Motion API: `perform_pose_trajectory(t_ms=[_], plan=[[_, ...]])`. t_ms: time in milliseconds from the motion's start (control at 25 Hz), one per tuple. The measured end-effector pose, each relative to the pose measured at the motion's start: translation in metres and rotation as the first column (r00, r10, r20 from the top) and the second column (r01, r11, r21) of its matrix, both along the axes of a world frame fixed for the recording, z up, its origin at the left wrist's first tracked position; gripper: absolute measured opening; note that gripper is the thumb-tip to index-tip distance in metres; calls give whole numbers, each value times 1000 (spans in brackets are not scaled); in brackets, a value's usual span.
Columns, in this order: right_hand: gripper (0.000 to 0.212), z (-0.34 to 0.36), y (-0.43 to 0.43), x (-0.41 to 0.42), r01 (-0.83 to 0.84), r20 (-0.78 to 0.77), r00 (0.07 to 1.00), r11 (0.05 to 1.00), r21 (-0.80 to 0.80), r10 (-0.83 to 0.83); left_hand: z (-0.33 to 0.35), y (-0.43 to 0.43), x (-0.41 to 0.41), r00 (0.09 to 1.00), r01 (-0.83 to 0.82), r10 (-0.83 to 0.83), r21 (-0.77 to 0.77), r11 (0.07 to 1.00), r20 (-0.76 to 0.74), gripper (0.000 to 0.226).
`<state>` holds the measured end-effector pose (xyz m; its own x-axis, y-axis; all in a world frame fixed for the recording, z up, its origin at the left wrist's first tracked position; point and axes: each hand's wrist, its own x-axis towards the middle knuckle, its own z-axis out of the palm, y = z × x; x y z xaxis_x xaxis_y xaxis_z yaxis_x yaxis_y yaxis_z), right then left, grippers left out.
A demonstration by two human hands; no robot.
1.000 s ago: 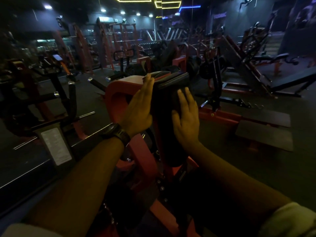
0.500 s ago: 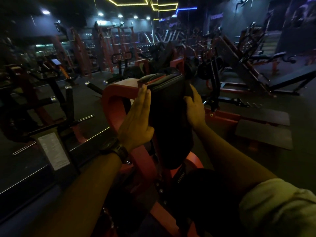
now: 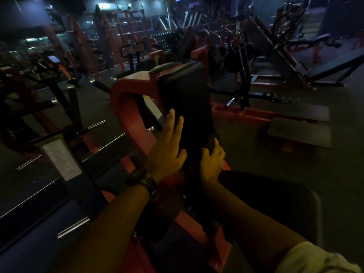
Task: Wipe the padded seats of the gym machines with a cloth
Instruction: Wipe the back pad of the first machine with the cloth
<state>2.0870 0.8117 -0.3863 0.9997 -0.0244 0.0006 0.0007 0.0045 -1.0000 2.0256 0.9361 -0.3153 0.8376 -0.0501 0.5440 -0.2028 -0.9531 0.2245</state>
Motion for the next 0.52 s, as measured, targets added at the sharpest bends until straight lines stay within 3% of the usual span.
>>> perform_pose_trajectory(t_ms=[160, 280, 360, 480, 520], plan=[[53, 13, -19, -35, -76, 113, 992, 991, 114, 63, -12, -30, -12, 999, -39, 43, -168, 985, 21, 65], [48, 44, -47, -39, -185, 213, 968, 951, 249, 133, -2, -65, -17, 998, -62, 63, -458, 887, -13, 62], [46, 58, -75, -44, -201, 219, 966, 927, 318, 134, 13, -98, -19, 999, -32, 16, -578, 815, -32, 60], [41, 66, -145, -58, -117, 209, 977, 924, 365, 41, 31, -162, -16, 982, 44, -149, -626, 779, -116, 26], [42, 63, -175, -61, -71, 207, 978, 927, 369, -7, 35, -189, -16, 961, 81, -228, -632, 771, -156, 26]])
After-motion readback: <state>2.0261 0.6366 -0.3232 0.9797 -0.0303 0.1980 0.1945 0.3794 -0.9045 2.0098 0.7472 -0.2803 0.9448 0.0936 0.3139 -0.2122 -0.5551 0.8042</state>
